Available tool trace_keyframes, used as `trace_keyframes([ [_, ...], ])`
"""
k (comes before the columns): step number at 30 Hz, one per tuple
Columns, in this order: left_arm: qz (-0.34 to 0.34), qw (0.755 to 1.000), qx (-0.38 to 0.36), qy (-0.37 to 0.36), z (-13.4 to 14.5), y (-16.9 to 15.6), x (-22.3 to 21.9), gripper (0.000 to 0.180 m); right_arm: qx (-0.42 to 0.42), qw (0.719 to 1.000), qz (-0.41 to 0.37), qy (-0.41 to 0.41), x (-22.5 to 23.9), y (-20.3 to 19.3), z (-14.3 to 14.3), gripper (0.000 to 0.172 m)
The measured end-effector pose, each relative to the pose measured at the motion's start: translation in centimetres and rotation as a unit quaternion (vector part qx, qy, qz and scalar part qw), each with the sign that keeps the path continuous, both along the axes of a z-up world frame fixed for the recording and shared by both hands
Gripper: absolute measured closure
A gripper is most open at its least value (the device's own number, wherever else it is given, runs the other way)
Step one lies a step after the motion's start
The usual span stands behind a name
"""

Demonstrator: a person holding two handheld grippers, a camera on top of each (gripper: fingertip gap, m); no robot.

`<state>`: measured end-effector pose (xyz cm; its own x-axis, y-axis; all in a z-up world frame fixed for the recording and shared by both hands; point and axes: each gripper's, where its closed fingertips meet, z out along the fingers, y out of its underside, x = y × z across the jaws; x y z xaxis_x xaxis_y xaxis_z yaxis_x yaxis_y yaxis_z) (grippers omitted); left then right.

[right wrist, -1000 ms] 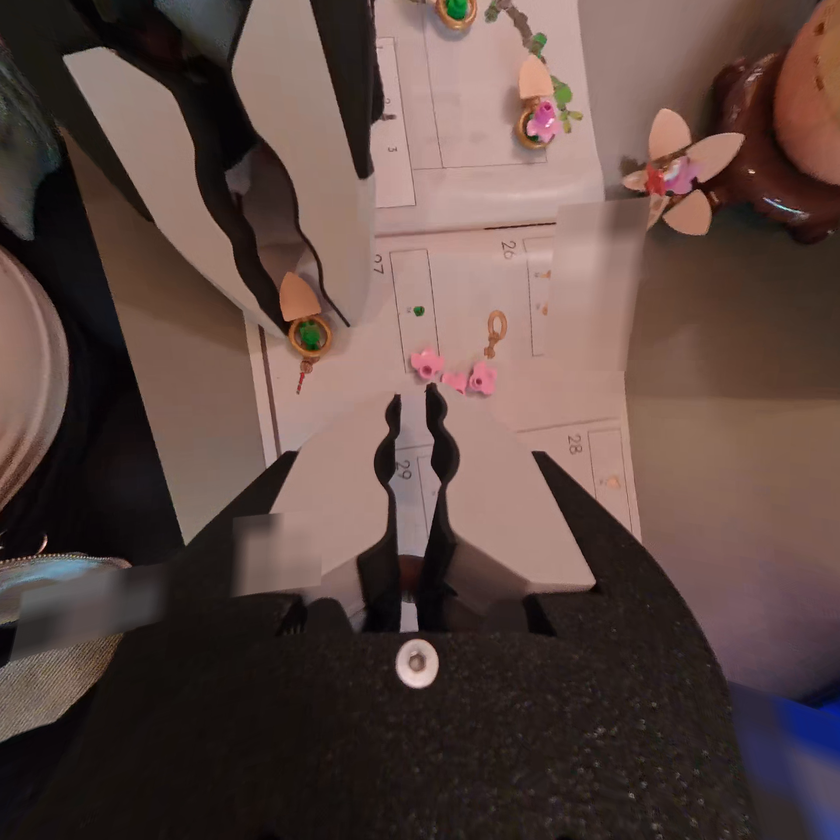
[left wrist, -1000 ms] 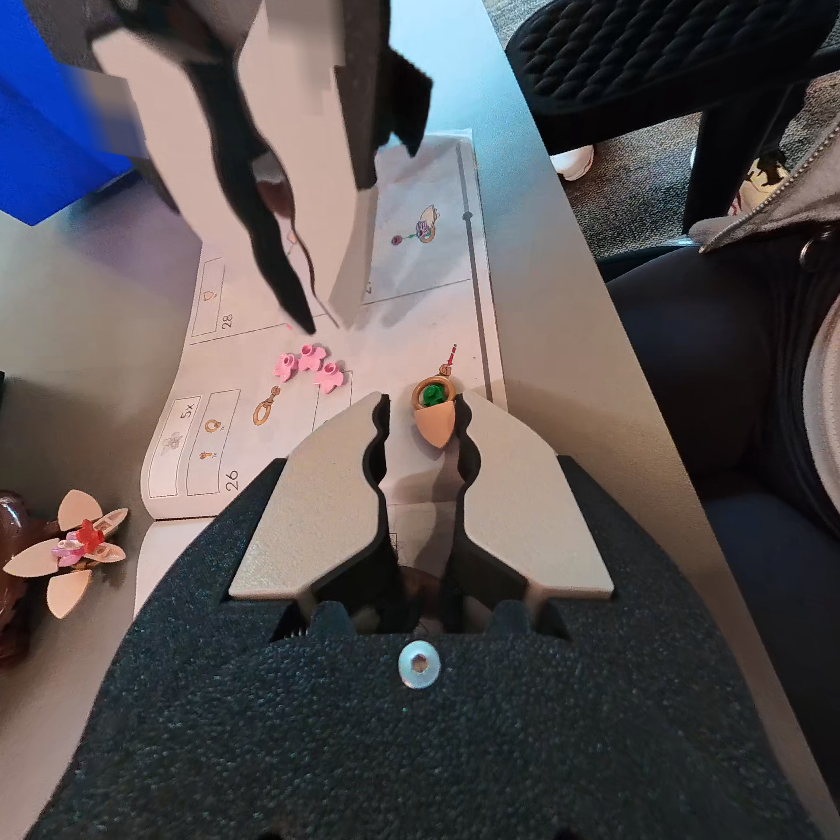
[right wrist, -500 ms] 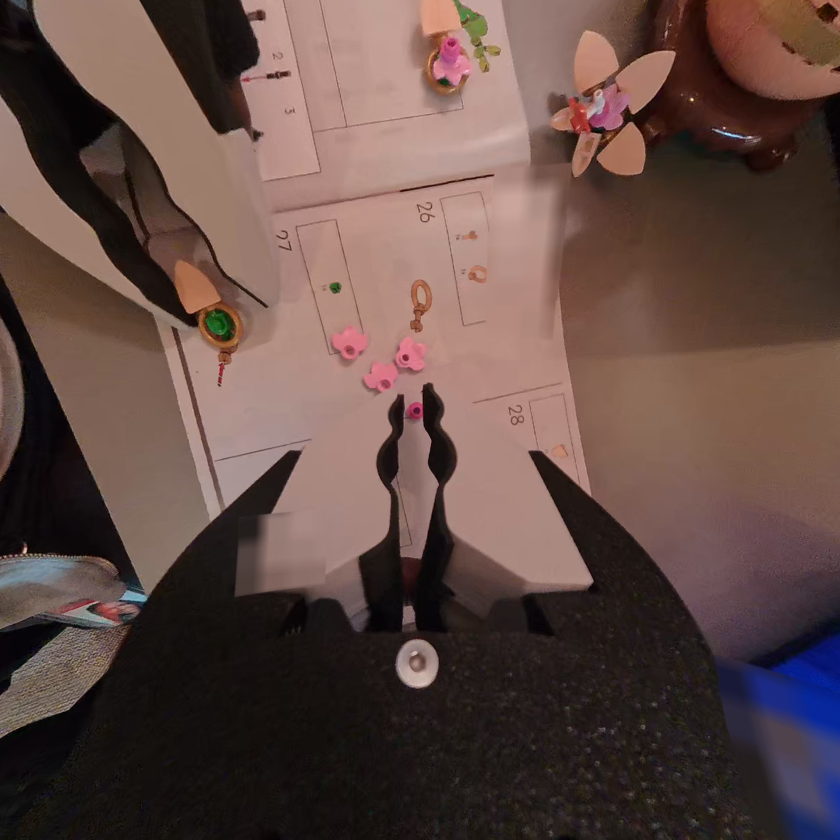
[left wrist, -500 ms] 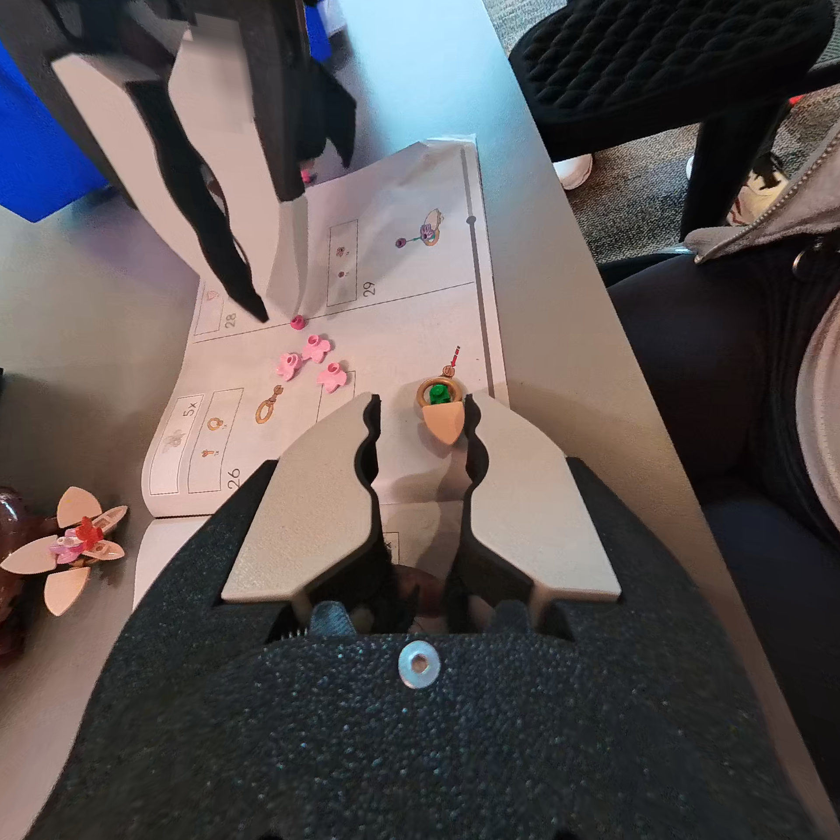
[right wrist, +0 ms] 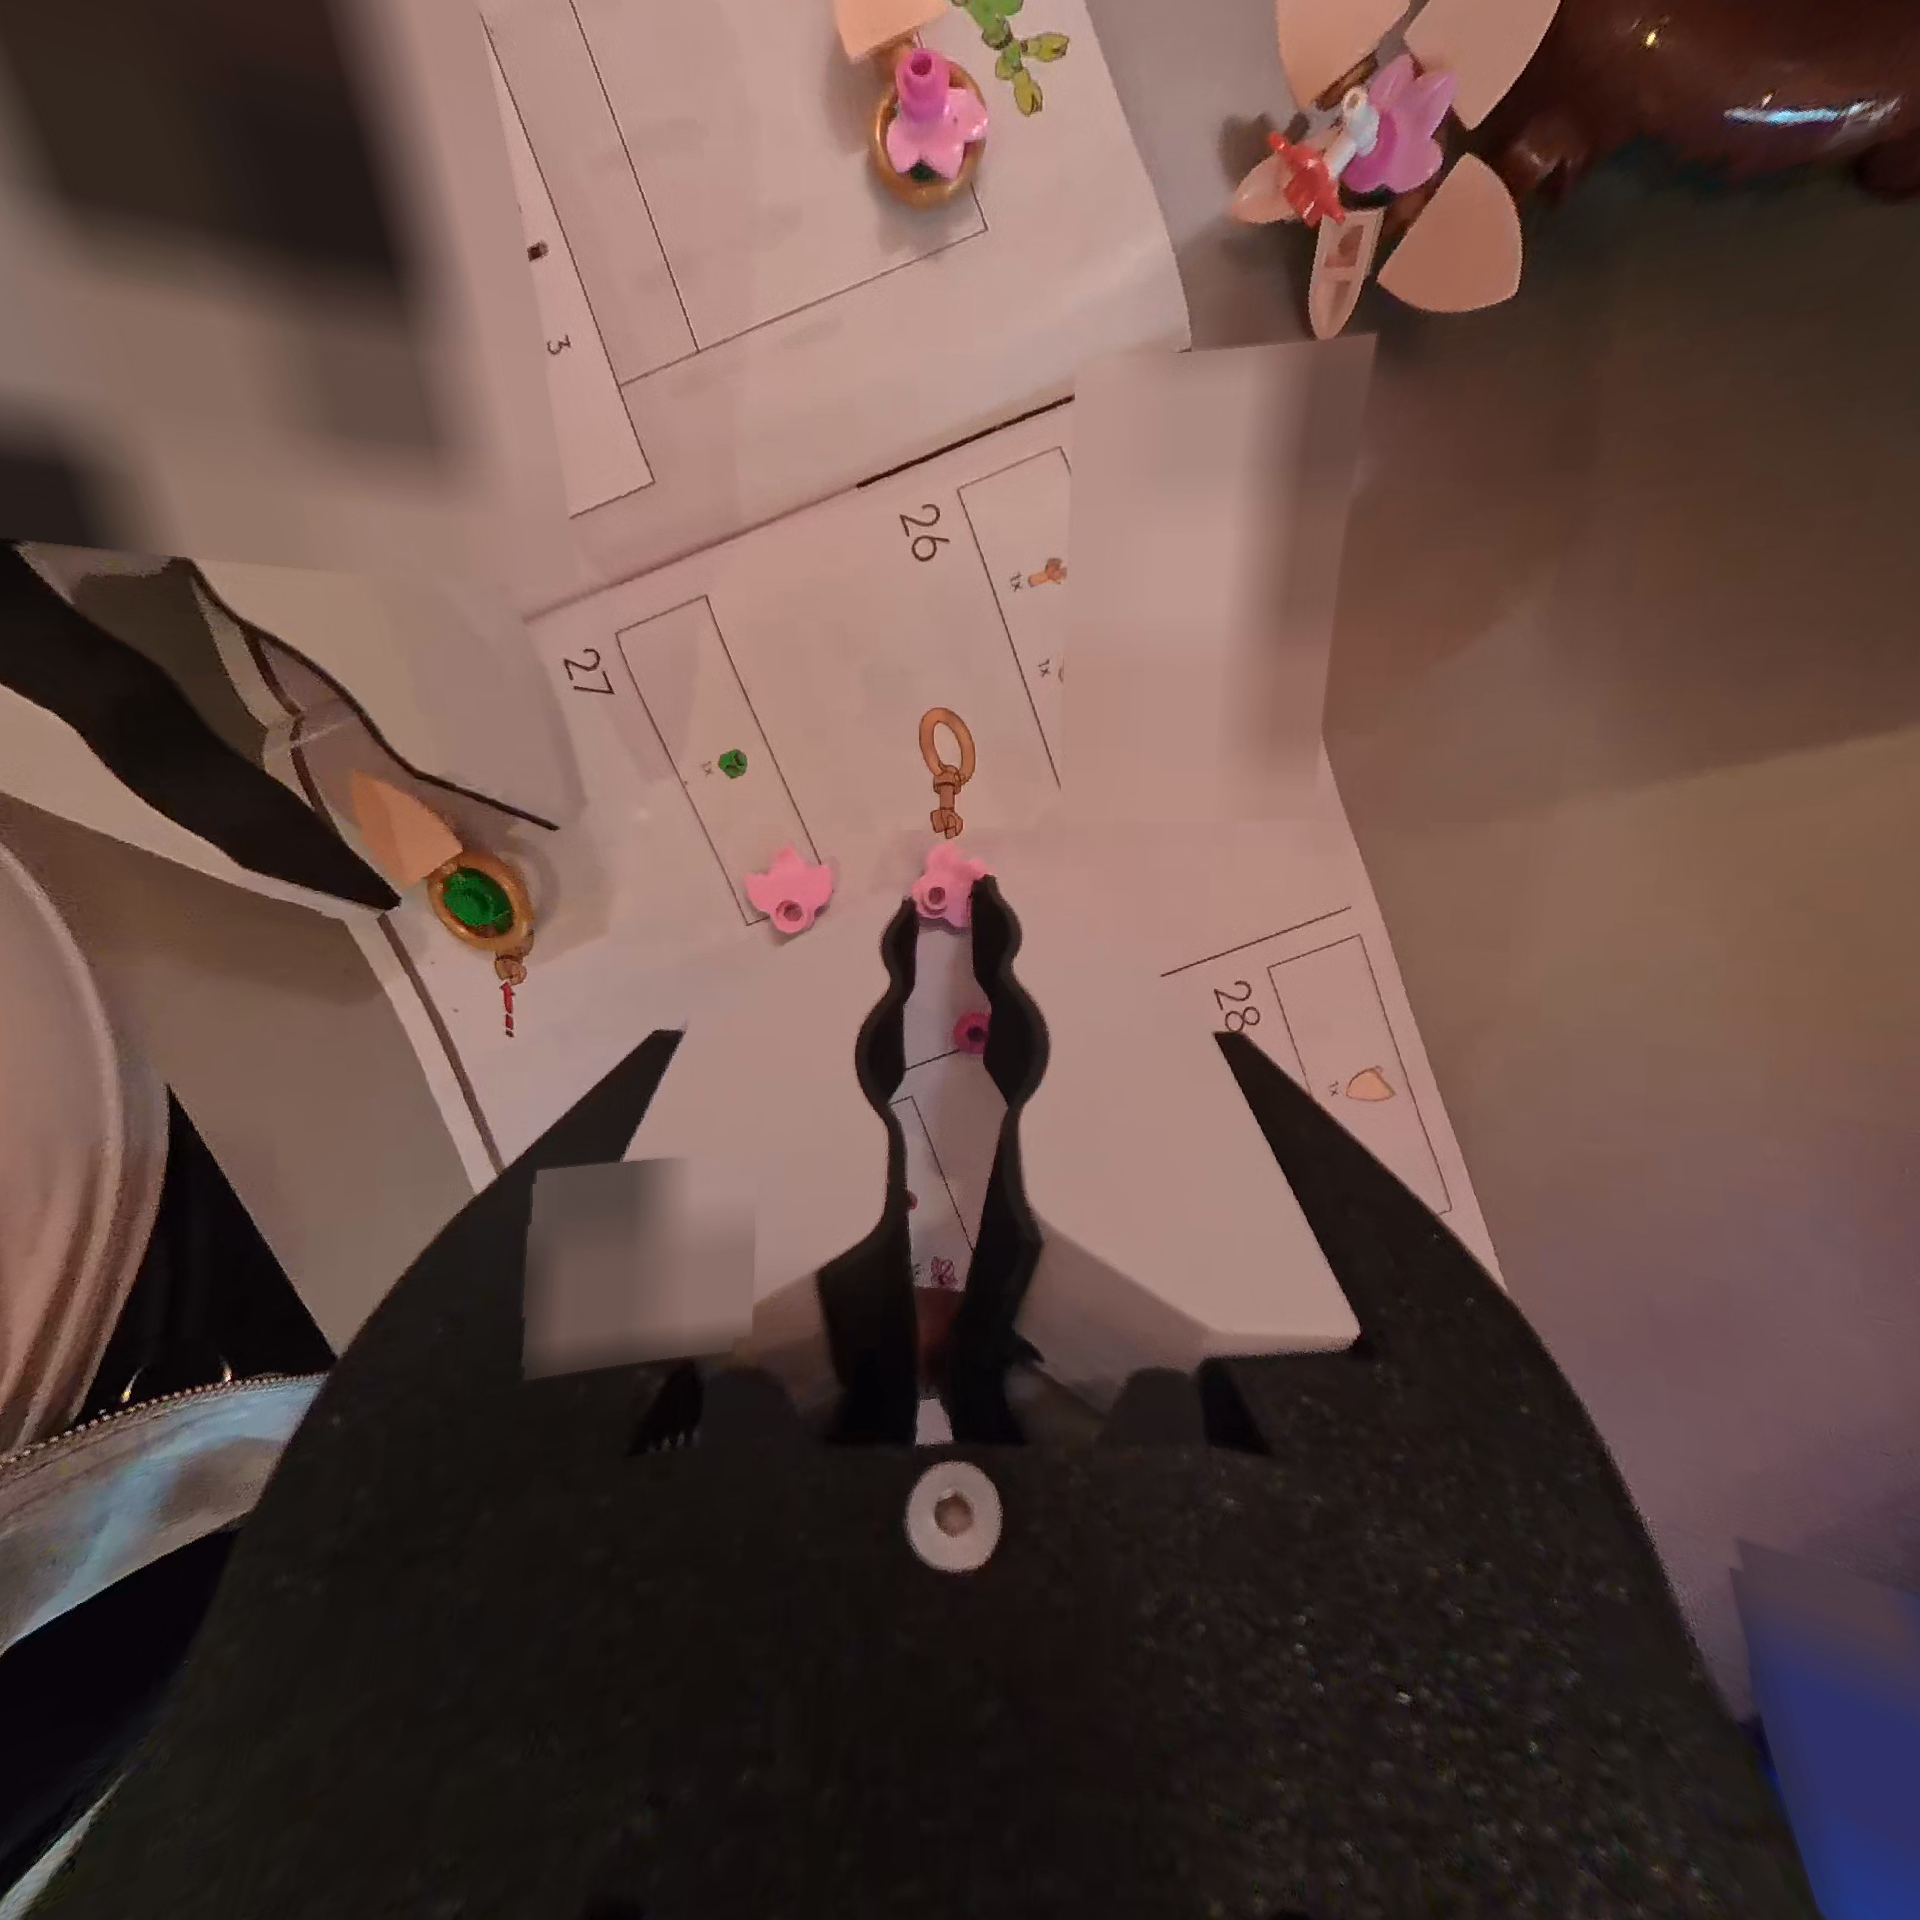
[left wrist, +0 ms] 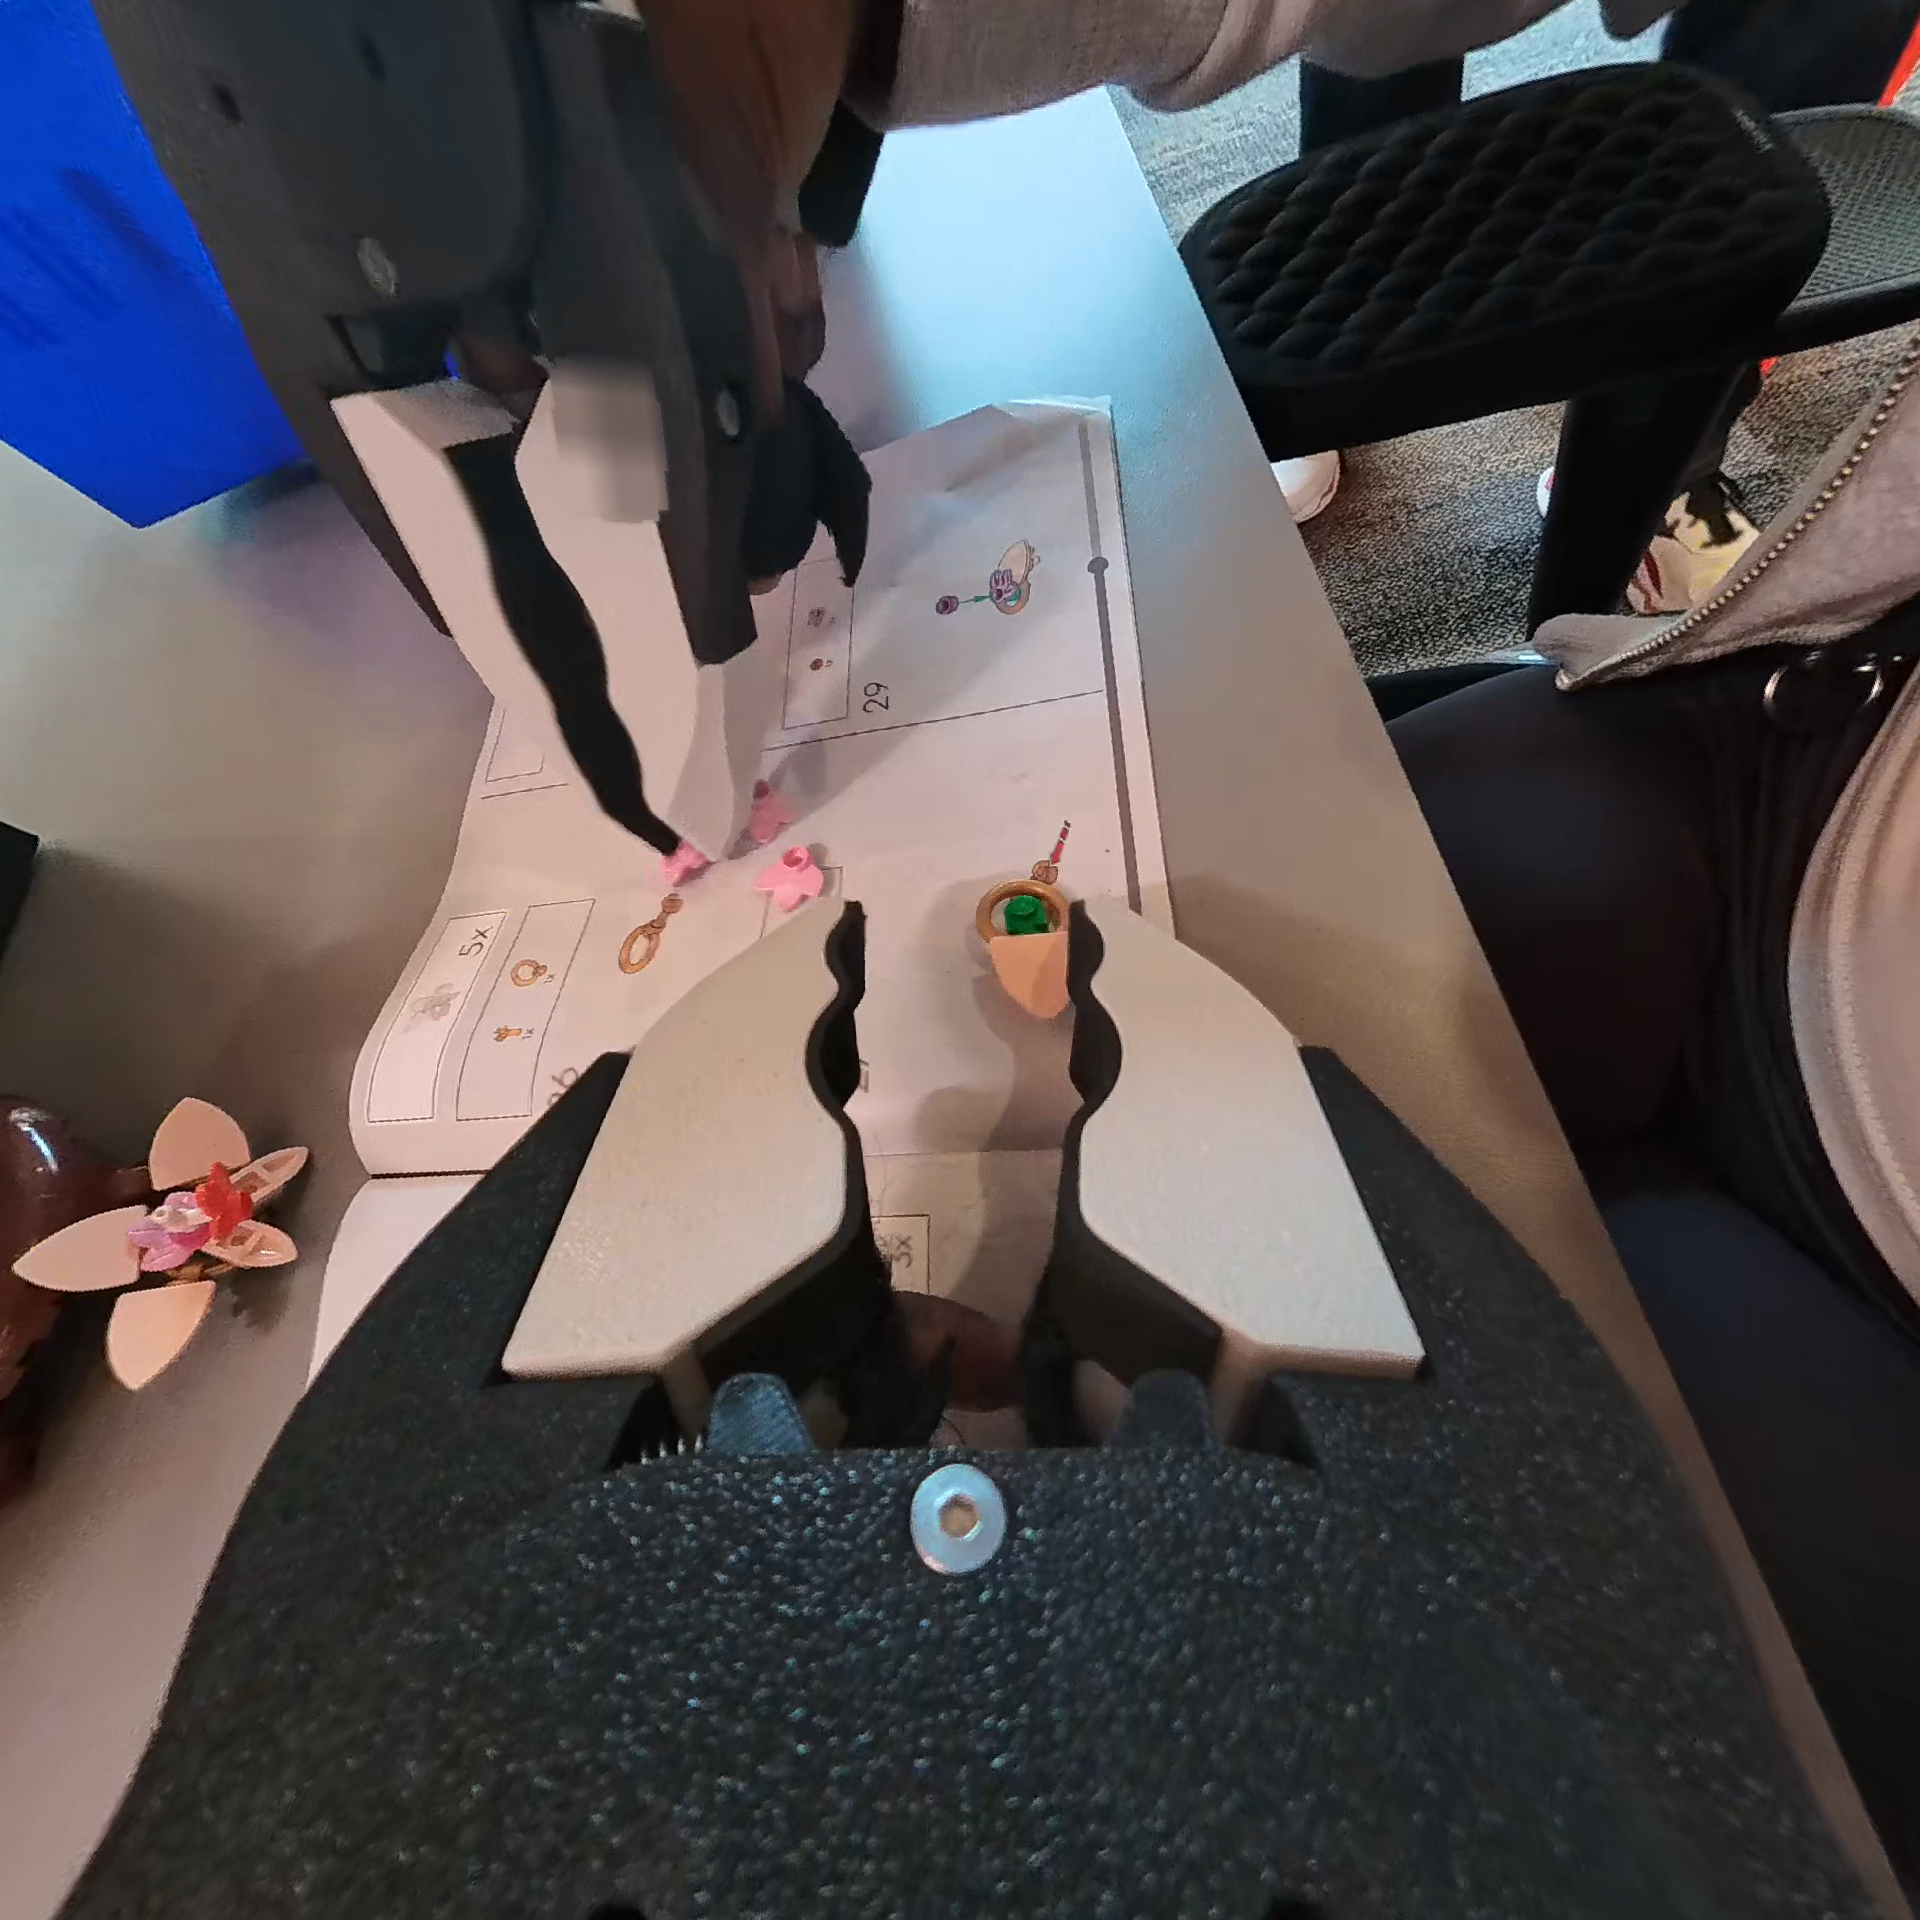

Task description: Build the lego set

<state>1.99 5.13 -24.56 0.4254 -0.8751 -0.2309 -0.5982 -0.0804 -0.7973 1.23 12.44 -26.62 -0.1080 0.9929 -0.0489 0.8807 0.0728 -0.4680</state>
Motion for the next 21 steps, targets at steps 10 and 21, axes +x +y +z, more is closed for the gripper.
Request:
trace_keyframes([
  [10, 0.107, 0.985, 0.014, -0.132, 3.4, 2.5, -2.4, 0.162, 0.008, 0.993, 0.004, 0.122, -0.3, -0.8, 2.3, 0.167],
  [21, 0.094, 0.871, -0.166, -0.452, 8.3, 2.1, -3.6, 0.172, 0.314, 0.899, 0.113, 0.285, -2.8, -4.6, 9.7, 0.167],
])
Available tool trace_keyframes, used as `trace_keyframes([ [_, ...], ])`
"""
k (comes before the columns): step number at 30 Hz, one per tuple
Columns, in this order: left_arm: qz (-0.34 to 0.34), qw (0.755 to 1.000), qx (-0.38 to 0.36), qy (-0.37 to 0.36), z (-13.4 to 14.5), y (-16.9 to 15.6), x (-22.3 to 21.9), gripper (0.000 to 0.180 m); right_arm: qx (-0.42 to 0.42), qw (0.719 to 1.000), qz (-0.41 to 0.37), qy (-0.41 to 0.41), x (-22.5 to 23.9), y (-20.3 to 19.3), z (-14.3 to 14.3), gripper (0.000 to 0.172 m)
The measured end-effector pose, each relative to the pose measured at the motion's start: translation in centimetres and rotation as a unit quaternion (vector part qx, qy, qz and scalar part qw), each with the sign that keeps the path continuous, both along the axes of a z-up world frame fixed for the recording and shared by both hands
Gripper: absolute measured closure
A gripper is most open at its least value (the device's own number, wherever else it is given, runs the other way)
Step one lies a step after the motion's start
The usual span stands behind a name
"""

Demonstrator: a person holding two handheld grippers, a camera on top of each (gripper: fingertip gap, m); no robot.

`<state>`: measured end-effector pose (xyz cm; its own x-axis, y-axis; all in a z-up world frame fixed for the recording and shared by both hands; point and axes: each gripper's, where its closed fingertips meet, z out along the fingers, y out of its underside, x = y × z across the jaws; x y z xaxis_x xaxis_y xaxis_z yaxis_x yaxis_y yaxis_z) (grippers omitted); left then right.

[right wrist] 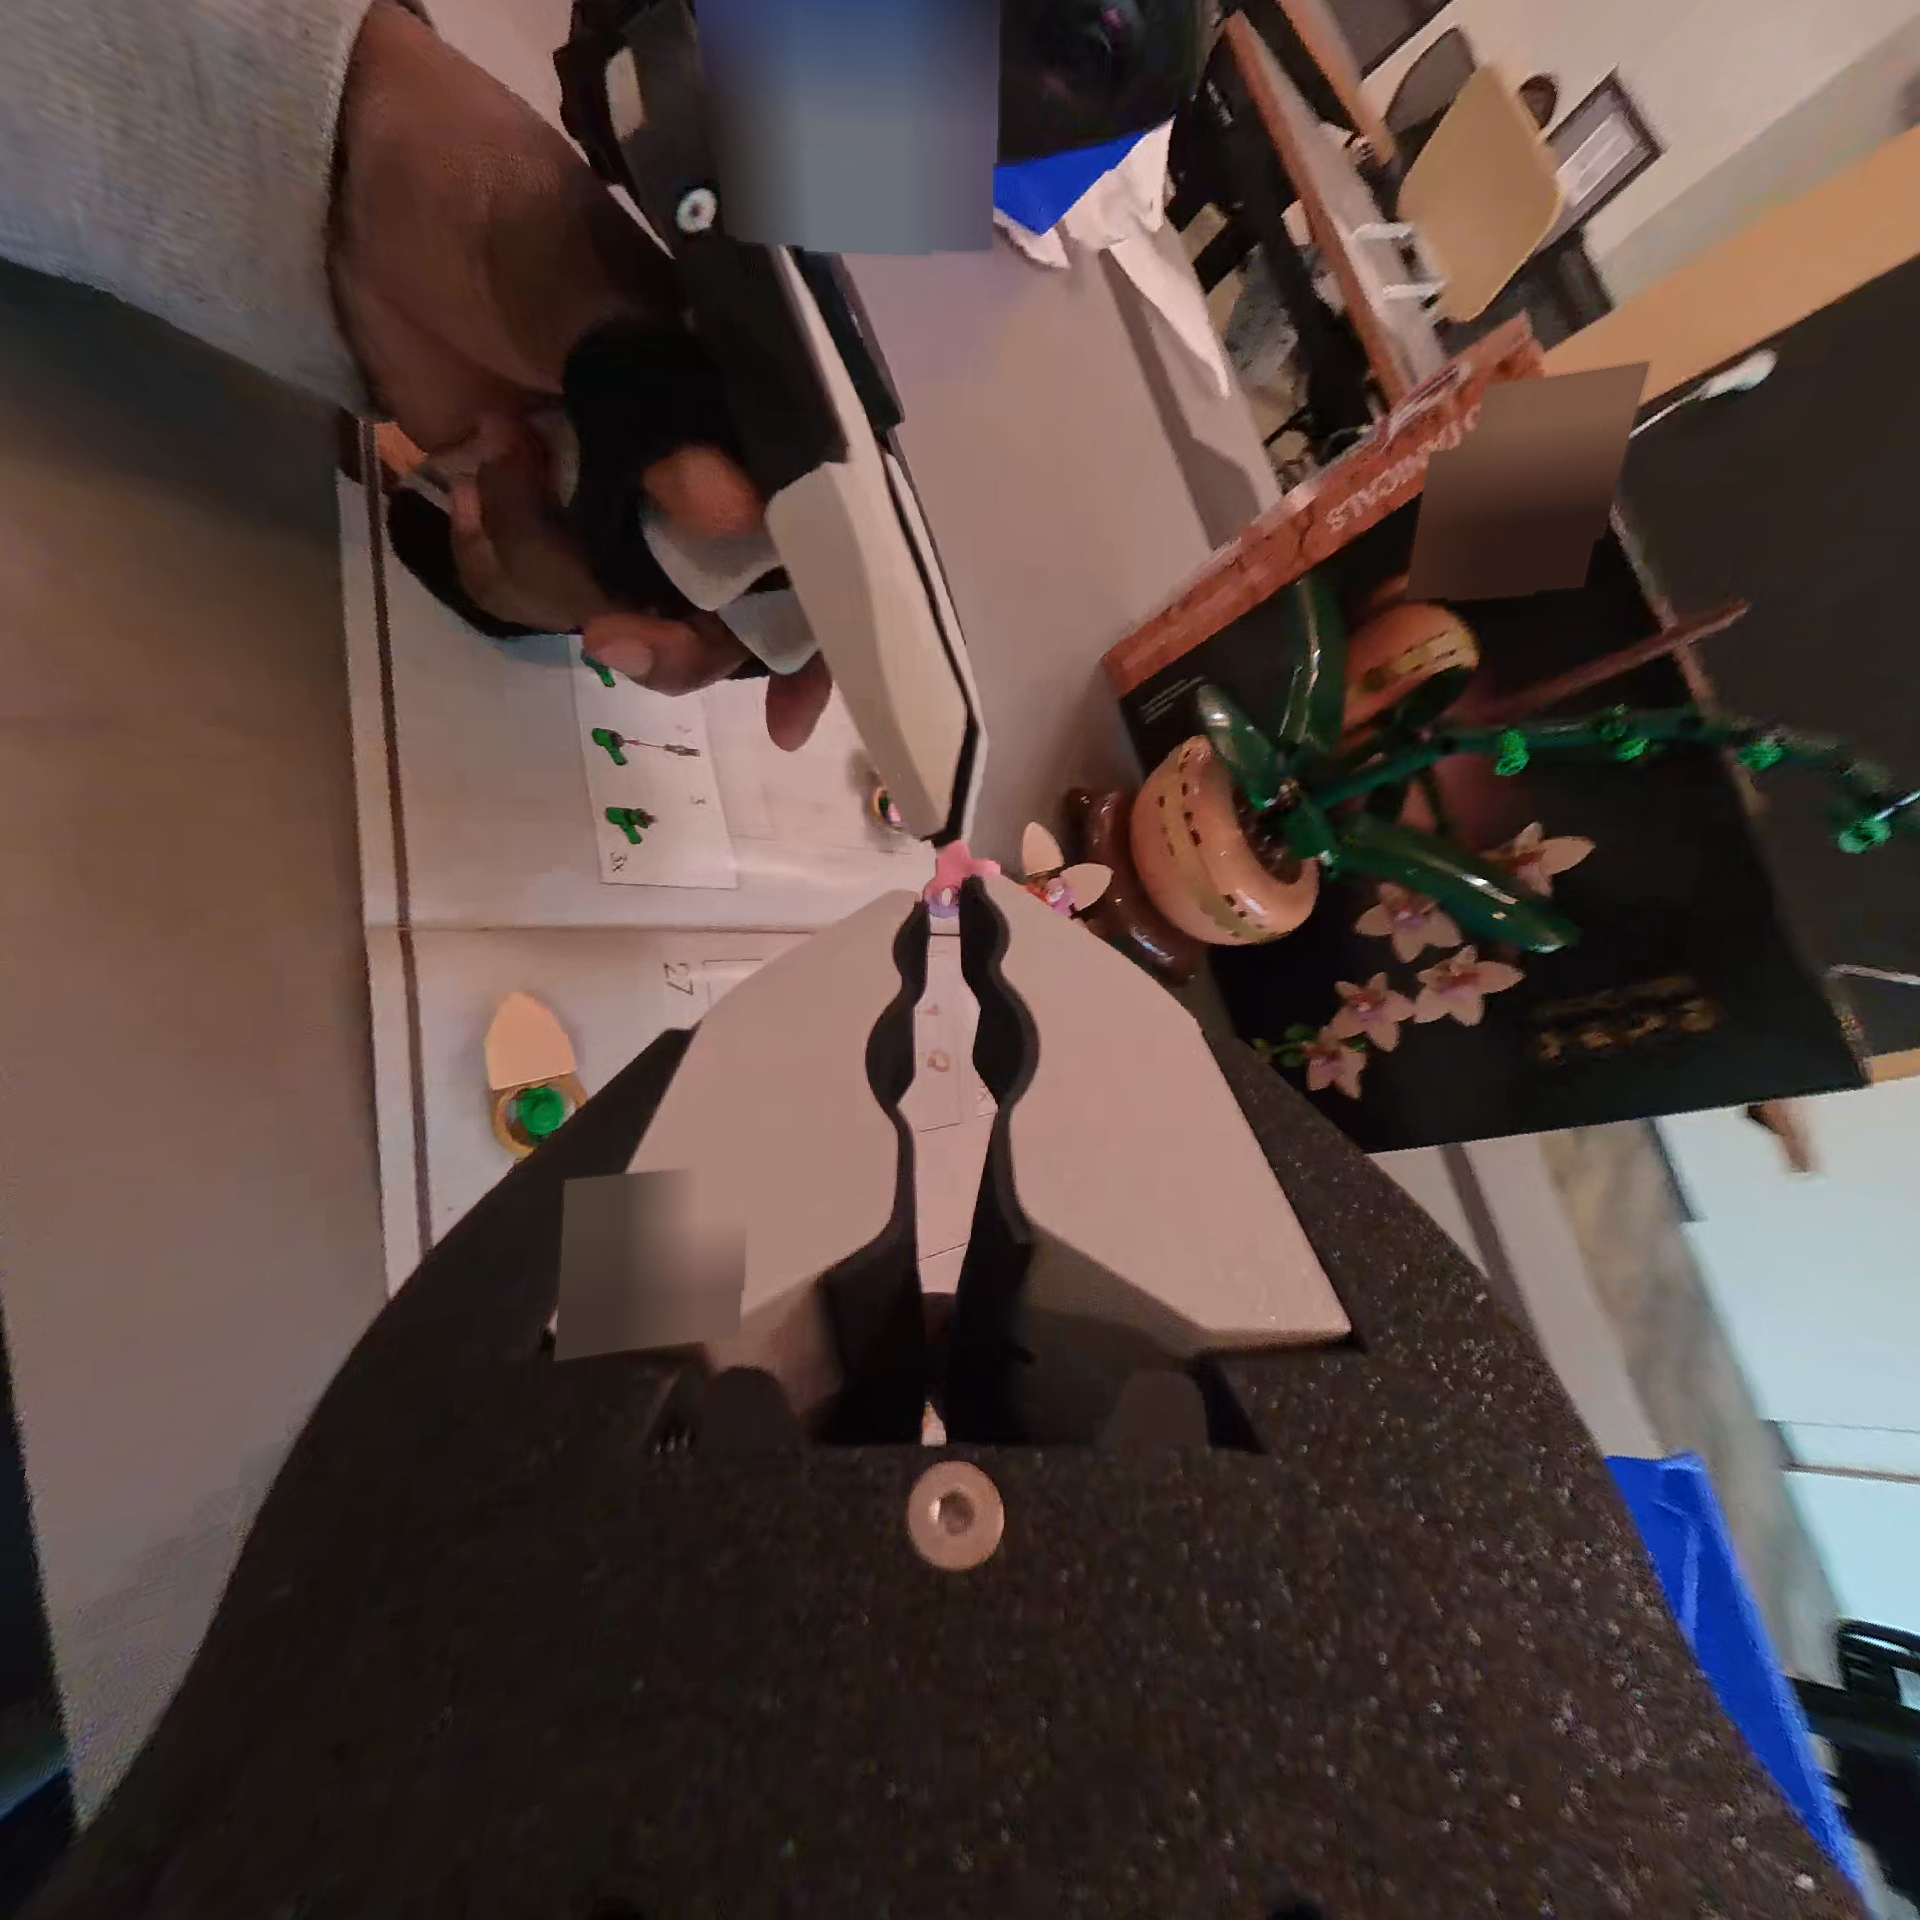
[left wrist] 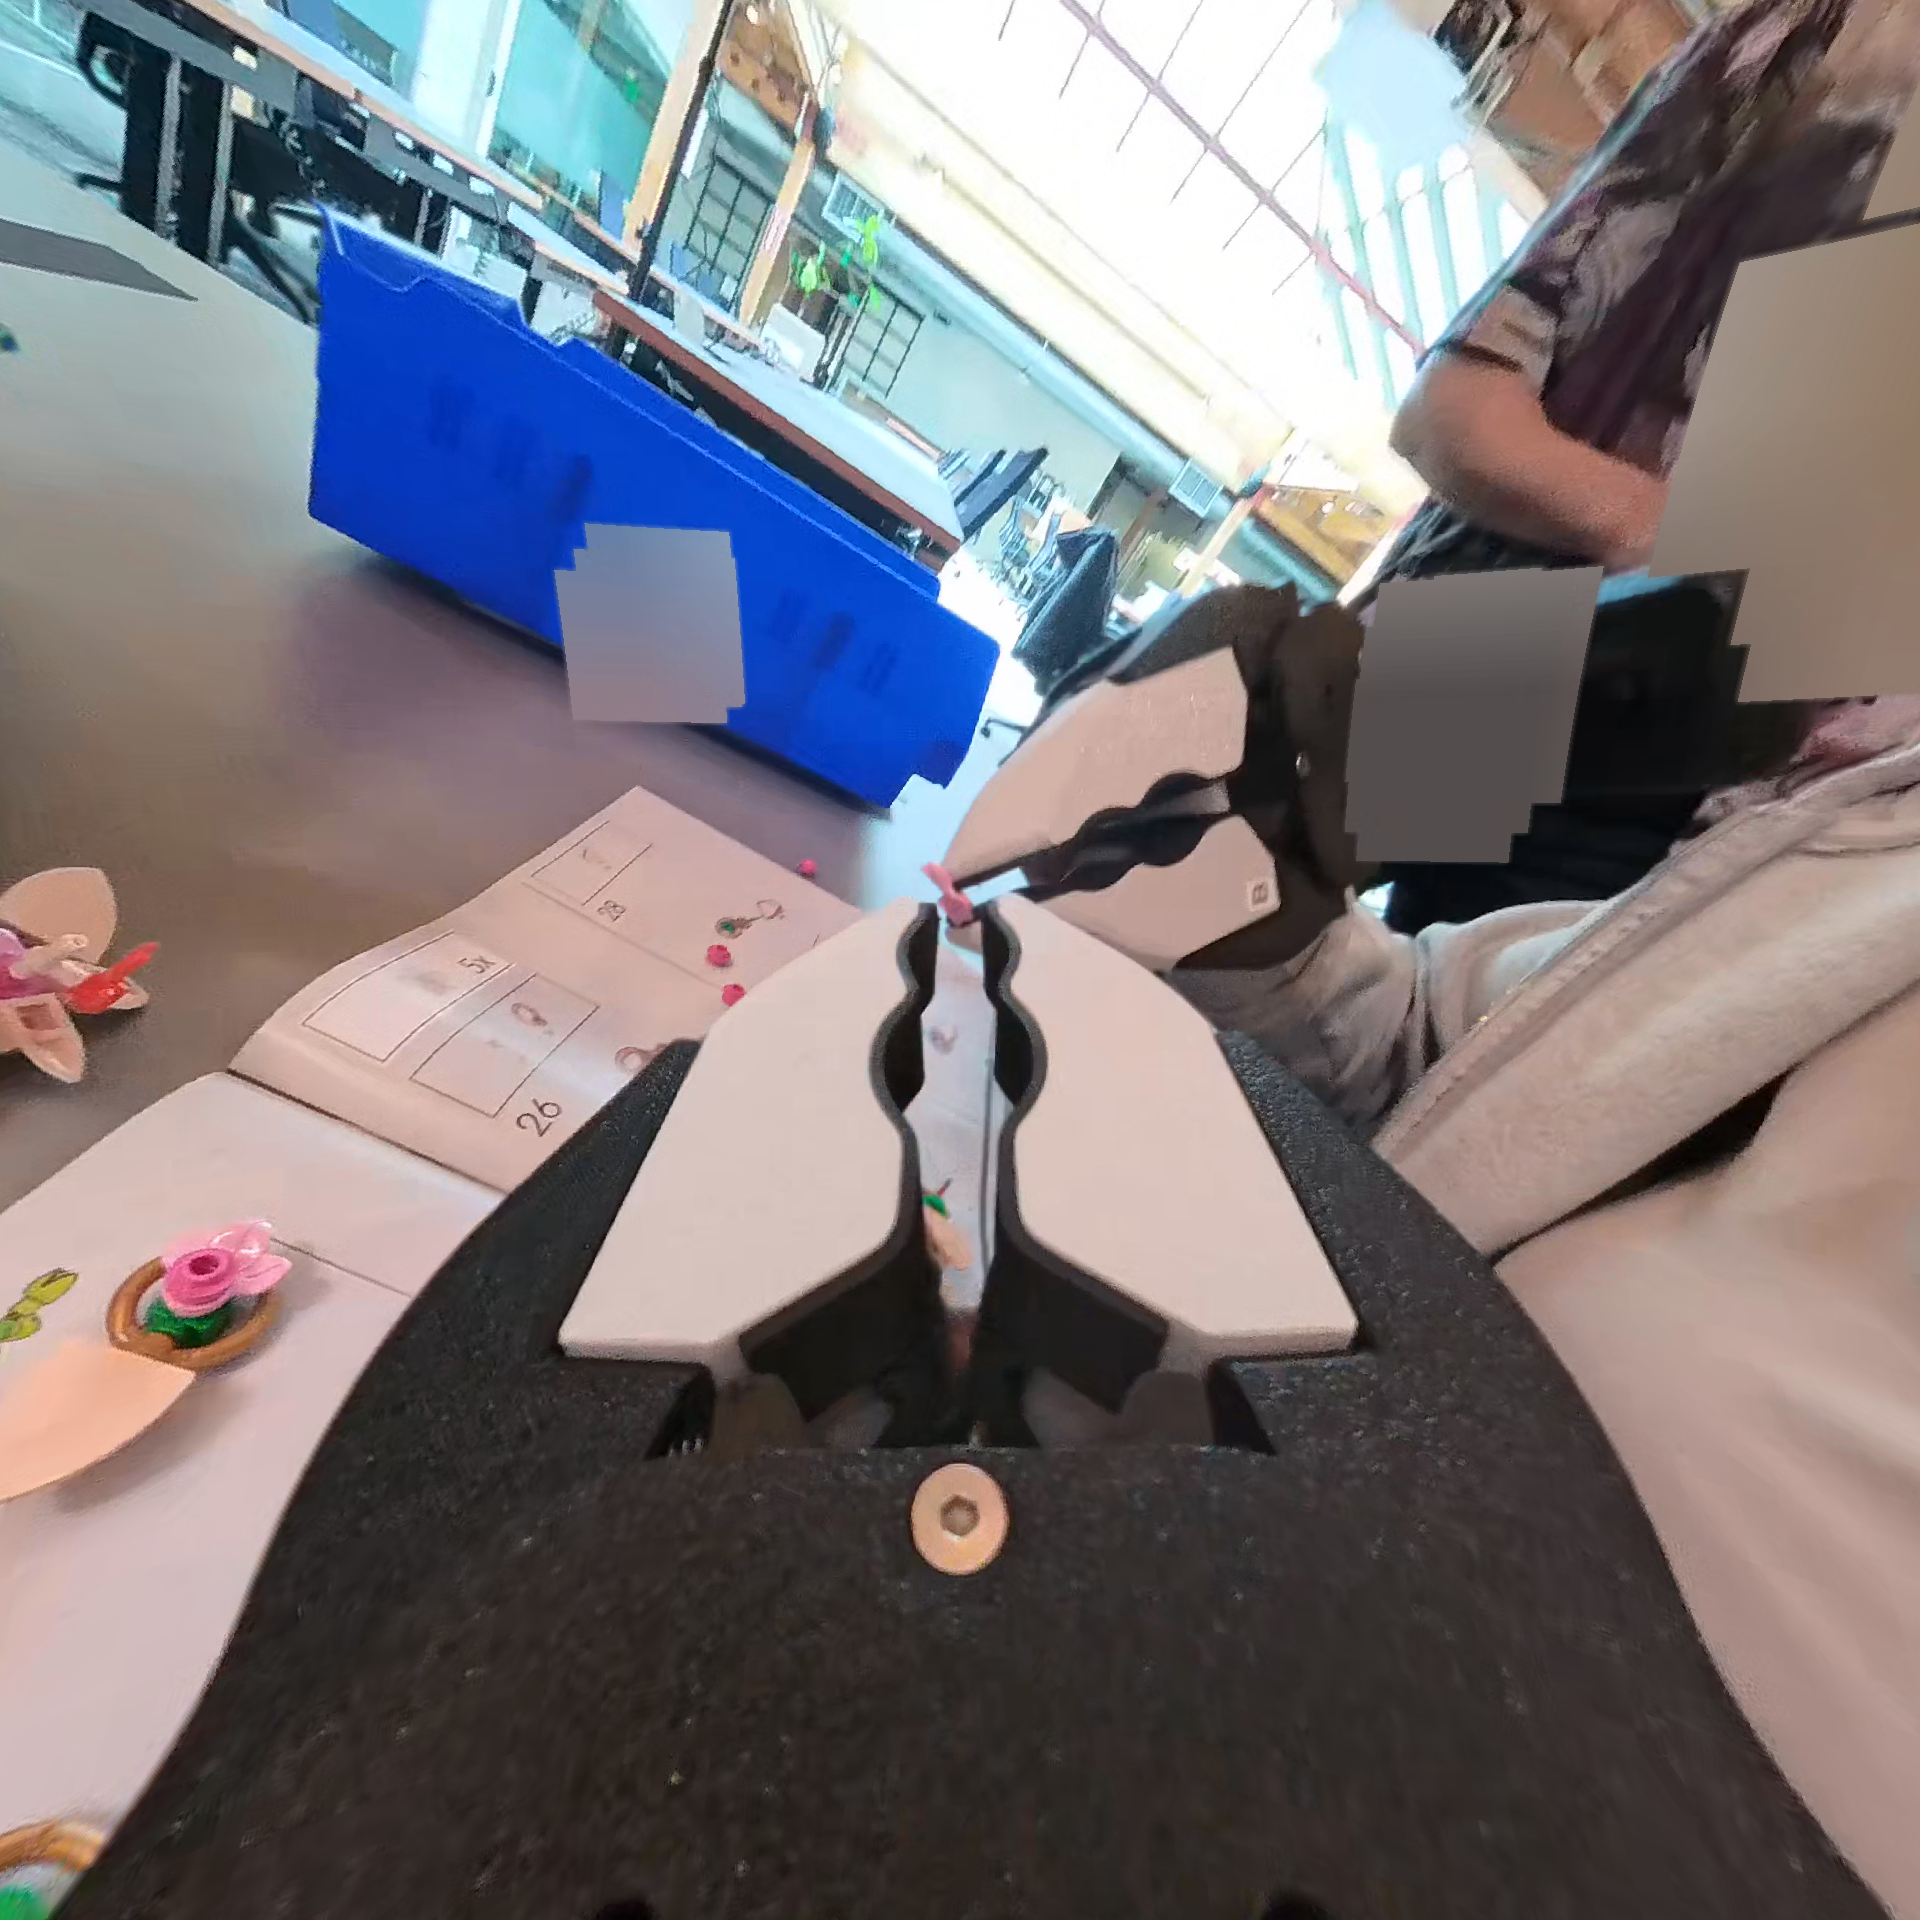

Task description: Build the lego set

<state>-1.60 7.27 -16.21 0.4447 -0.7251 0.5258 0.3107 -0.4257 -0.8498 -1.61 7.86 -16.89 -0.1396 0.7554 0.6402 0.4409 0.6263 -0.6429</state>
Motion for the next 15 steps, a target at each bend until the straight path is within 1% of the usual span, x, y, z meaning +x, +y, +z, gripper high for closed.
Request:
trace_keyframes([
  [2, -0.005, 1.0, -0.005, -0.017, 0.3, -0.1, 0.0, 0.173, 0.032, 0.999, -0.007, 0.007, -0.3, -0.1, 0.1, 0.167],
  [4, -0.008, 1.0, -0.013, -0.011, -0.1, -0.1, 0.1, 0.173, 0.04, 0.999, -0.008, 0.011, -0.5, -0.4, 0.2, 0.167],
  [7, -0.015, 1.0, -0.006, -0.024, 0.3, -0.3, 0.2, 0.176, 0.06, 0.998, -0.013, 0.018, -0.6, -0.5, 0.6, 0.167],
  [9, -0.03, 0.999, 0.0, -0.024, 0.3, -0.7, 0.2, 0.177, 0.044, 0.999, -0.01, 0.022, -0.6, -0.9, 0.7, 0.167],
  [11, -0.053, 0.998, 0.001, -0.017, 0.2, -1.3, 0.3, 0.178, -0.01, 1.0, 0.011, 0.013, -0.3, -1.6, 0.5, 0.166],
  [12, -0.068, 0.998, 0.002, -0.011, 0.1, -1.7, 0.4, 0.178, -0.058, 0.998, 0.025, 0.006, 0.0, -2.0, 0.6, 0.165],
  [14, -0.1, 0.995, 0.011, 0.019, -0.1, -2.7, 0.6, 0.178, -0.176, 0.984, 0.03, -0.017, 0.7, -1.8, 0.9, 0.167],
  [15, -0.111, 0.993, 0.019, 0.037, -0.2, -3.1, 0.7, 0.178, -0.242, 0.97, 0.03, -0.028, 0.9, -1.7, 1.1, 0.168],
])
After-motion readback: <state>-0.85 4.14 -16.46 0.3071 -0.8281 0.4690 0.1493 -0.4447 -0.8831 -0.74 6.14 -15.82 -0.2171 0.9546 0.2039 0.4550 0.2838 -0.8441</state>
